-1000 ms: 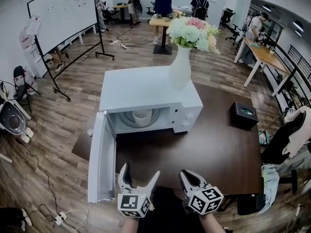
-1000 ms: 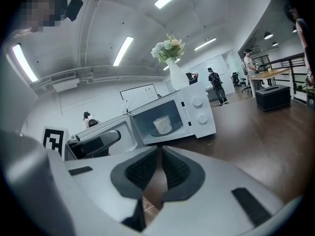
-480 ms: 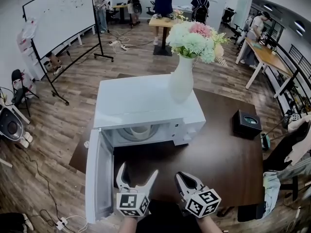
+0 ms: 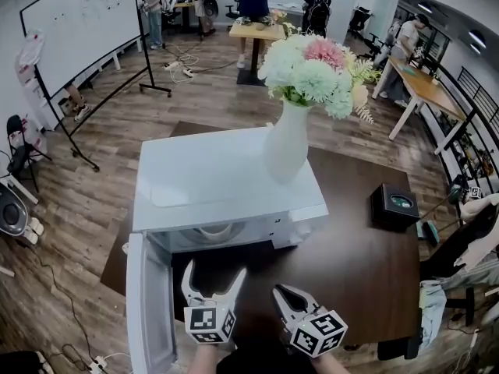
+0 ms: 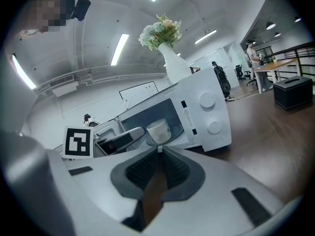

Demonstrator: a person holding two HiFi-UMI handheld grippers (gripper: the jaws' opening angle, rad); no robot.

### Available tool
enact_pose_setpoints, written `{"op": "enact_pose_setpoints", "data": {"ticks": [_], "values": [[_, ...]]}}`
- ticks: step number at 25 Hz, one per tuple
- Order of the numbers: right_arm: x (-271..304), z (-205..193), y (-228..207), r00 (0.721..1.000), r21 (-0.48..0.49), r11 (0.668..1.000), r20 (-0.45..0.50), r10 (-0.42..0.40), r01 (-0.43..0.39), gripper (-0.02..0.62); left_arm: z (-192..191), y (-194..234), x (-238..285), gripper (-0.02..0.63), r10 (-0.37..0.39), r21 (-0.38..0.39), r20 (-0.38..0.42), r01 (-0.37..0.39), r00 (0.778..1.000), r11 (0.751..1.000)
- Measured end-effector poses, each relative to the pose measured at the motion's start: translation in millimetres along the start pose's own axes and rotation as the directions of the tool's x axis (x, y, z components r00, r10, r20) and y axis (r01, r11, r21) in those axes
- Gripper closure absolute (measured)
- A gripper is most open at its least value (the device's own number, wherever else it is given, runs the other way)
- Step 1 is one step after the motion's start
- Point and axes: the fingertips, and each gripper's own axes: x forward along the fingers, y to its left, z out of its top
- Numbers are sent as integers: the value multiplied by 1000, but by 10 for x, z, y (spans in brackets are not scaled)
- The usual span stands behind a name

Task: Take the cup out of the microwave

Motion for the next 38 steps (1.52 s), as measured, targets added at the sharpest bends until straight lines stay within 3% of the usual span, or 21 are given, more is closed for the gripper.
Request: {"op": "enact_pose_setpoints", "data": {"ticks": [23, 38], "values": [[473, -65, -451, 995, 68, 998, -103, -9, 16, 598, -267, 463, 1157, 107, 161, 37, -97, -158, 982, 987], [669, -112, -616, 991, 106, 994, -137, -1, 15, 598, -227, 591, 1501, 107, 212, 62, -84, -207, 974, 976]]}}
